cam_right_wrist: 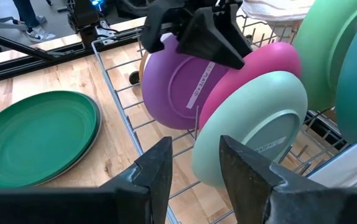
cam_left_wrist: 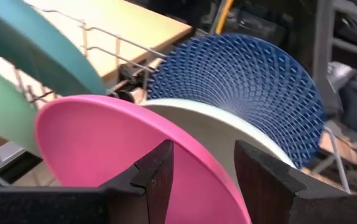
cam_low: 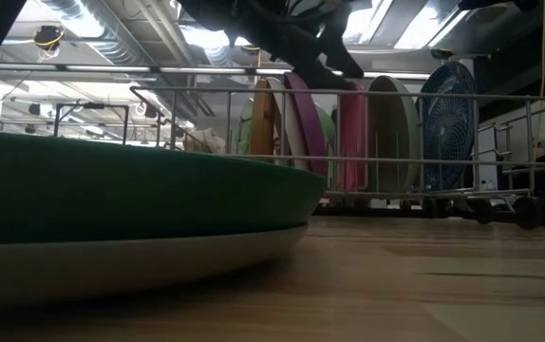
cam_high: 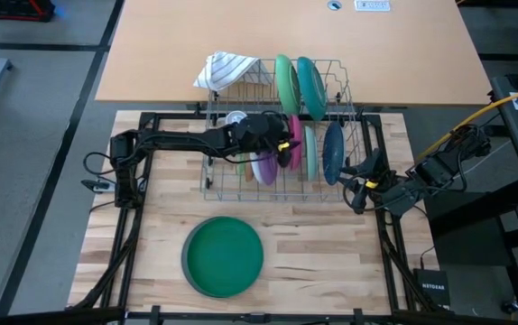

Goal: Sort dishes
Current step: Put the green plate in the dishwasher rack

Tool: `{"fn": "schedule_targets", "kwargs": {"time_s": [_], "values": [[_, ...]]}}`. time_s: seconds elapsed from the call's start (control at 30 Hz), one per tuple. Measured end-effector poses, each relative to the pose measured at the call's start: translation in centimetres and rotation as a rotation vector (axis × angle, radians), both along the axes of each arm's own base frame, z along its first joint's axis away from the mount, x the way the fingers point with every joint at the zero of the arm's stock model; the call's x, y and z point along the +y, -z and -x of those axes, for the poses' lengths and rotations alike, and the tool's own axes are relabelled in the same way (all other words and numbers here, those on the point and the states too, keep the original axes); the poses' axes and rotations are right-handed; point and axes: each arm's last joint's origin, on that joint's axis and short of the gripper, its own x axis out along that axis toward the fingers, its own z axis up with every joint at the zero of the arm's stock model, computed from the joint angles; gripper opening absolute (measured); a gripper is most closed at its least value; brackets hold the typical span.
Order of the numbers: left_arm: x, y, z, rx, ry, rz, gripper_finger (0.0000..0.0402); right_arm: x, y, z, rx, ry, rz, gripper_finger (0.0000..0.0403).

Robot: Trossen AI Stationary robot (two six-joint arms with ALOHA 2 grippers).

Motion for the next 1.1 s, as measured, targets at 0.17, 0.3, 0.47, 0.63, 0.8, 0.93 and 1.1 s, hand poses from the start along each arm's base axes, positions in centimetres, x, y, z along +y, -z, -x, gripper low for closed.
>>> {"fn": "schedule_targets", "kwargs": {"time_s": [0.17,0.3,0.47,0.63,0.8,0.93,1.1], "values": [[-0.8,0.1,-0.2,0.022,0.085,-0.051,0.0159,0.0,0.0,0.0,0.0,0.0,0.0,0.0136],[-1.6,0.2,-0.3,0.053,0.144,-0.125,0.0159,0.0,0.1,0.0,0.009,-0.006,-0.002,0.0136],[-2.3,0.2,-0.5,0.073,0.182,-0.198,0.0159,0.1,0.1,0.0,0.022,-0.025,-0.016,0.0136],[-2.6,0.2,-0.5,0.071,0.189,-0.198,0.0159,0.0,0.2,0.1,0.036,-0.026,-0.009,0.0136],[-3.6,0.1,-0.7,0.063,0.21,-0.2,0.0159,0.1,0.3,0.2,0.054,-0.047,-0.024,0.0136],[-4.6,0.1,-0.8,0.059,0.235,-0.201,0.0159,0.1,0.3,0.2,0.058,-0.052,-0.029,0.0136],[-5.9,0.1,-1.0,0.055,0.266,-0.201,0.0159,0.1,0.3,0.2,0.059,-0.052,-0.028,0.0136]]}}
